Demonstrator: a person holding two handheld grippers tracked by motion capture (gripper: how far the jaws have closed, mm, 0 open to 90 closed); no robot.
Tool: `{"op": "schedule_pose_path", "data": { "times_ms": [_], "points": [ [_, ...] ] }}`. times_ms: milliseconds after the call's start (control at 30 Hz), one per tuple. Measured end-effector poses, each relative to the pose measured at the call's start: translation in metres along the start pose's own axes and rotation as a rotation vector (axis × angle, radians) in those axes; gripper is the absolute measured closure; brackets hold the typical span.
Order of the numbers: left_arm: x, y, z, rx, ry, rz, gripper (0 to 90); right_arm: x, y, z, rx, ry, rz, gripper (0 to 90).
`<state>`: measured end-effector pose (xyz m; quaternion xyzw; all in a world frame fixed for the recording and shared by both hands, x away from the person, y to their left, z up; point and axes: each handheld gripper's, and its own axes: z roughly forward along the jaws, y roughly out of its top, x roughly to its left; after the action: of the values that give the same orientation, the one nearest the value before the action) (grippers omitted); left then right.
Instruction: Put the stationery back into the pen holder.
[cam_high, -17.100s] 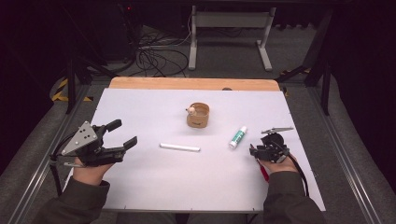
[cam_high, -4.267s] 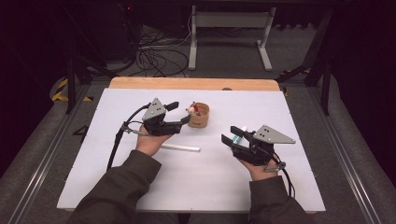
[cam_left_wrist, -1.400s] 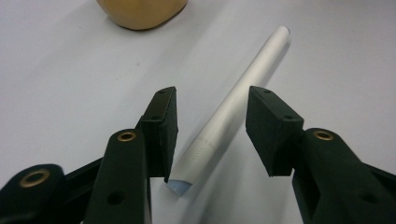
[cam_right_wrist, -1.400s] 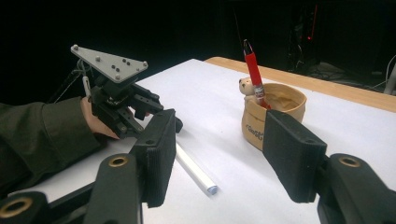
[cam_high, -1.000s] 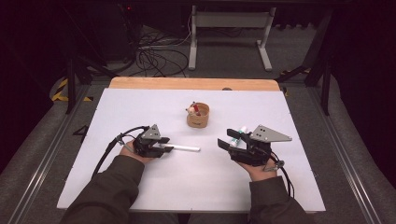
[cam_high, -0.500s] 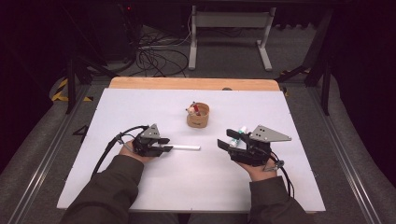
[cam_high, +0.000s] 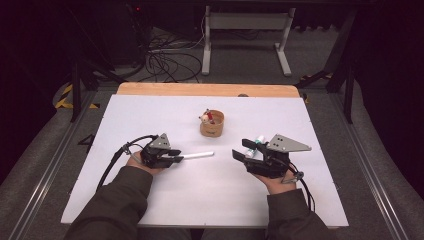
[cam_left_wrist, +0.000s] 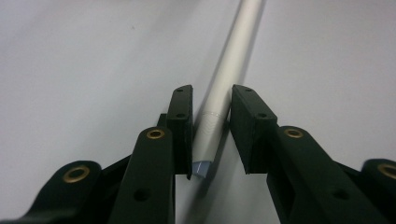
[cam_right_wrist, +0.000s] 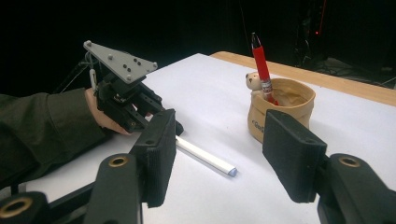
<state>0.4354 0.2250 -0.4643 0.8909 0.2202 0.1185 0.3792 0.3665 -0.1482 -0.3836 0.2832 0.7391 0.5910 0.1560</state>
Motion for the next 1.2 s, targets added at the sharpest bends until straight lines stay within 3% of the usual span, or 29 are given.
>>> {"op": "schedule_pose_path", "data": {
  "times_ms": [233,633,833,1067,1200],
  "points": [
    [0.0,-0.001,0.0,-0.003,0.012,-0.03,75.2,0.0,0.0,0.0,0.002,0.004,0.0,45.3],
    [-0.005,0.002,0.0,0.012,0.048,-0.002,78.0,0.0,-0.001,0.003,0.011,0.009,0.001,45.3],
    [-0.008,0.006,-0.005,-0.042,0.031,-0.013,78.1,0.0,-0.001,0.004,0.012,0.006,-0.001,45.4],
    [-0.014,0.012,-0.012,-0.086,0.006,0.0,78.1,0.0,-0.002,0.004,0.015,0.005,-0.009,45.5],
    [-0.018,0.017,-0.016,-0.098,-0.011,0.009,78.1,0.002,-0.002,0.005,0.023,0.009,-0.04,46.1]
  ]
}}
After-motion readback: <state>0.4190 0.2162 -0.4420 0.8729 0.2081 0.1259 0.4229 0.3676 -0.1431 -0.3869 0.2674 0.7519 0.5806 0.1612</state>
